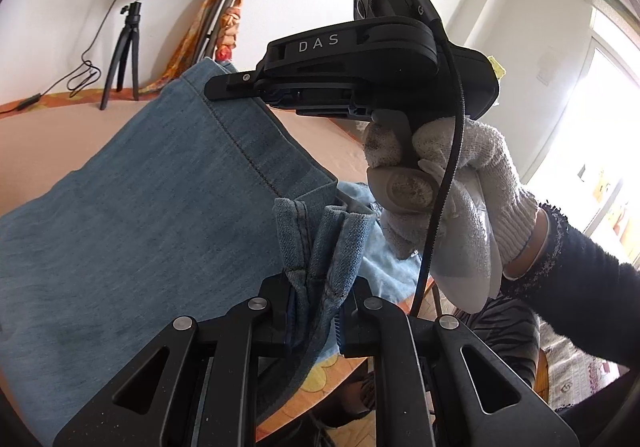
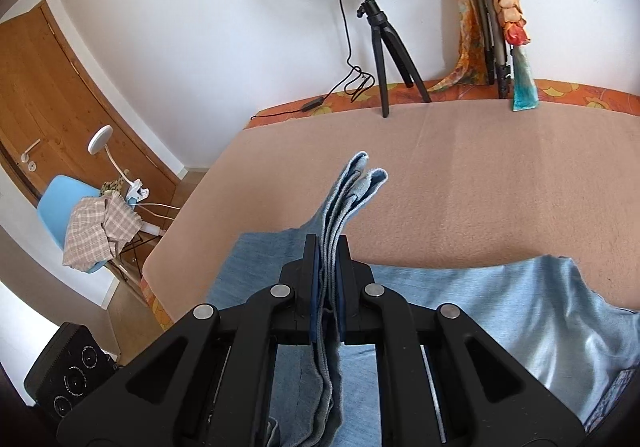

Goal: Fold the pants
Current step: 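Carry the waistband over the jeans toward the hem with both tools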

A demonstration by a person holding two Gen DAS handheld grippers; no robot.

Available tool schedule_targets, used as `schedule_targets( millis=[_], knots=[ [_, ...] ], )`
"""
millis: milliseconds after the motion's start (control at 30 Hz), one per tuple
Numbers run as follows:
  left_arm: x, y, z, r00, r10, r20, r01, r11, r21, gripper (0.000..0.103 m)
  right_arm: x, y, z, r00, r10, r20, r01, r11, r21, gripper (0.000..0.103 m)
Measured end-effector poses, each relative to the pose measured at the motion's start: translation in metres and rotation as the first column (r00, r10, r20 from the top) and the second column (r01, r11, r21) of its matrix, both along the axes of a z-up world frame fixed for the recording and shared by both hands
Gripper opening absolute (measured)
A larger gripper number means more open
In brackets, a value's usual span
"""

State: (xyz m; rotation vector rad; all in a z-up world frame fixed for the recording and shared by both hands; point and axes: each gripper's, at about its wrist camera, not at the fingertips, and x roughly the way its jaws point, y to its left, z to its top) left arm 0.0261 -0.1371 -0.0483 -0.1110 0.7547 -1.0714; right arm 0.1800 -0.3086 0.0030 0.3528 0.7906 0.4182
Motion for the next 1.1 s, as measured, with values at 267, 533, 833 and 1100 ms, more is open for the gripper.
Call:
schedule_targets(
  millis=[267, 533, 833, 1100],
  knots=[
    [-0.014, -0.037, 0.001, 0.997, -0.079, 0.009, 0.078, 0.997, 0.012, 0.013, -0.021, -0.040, 0.001, 0.998, -0.062, -0.004, 0.062, 0.998, -0.017, 0.008],
    [-0.012, -0.079, 0.007, 0.990, -0.142, 0.006, 0.142, 0.990, 0.008, 0.013, -0.045, -0.082, 0.008, 0.992, -0.124, 0.015, 0.124, 0.992, -0.034, 0.008],
    [-0.017, -0.138, 0.010, 0.972, -0.235, 0.021, 0.235, 0.972, 0.020, 0.013, -0.073, -0.141, 0.015, 0.977, -0.209, 0.031, 0.210, 0.976, -0.049, 0.008],
    [-0.010, -0.183, -0.001, 0.952, -0.305, -0.007, 0.305, 0.952, 0.041, 0.013, -0.097, -0.188, 0.003, 0.959, -0.283, 0.014, 0.283, 0.959, -0.034, 0.007]
  ],
)
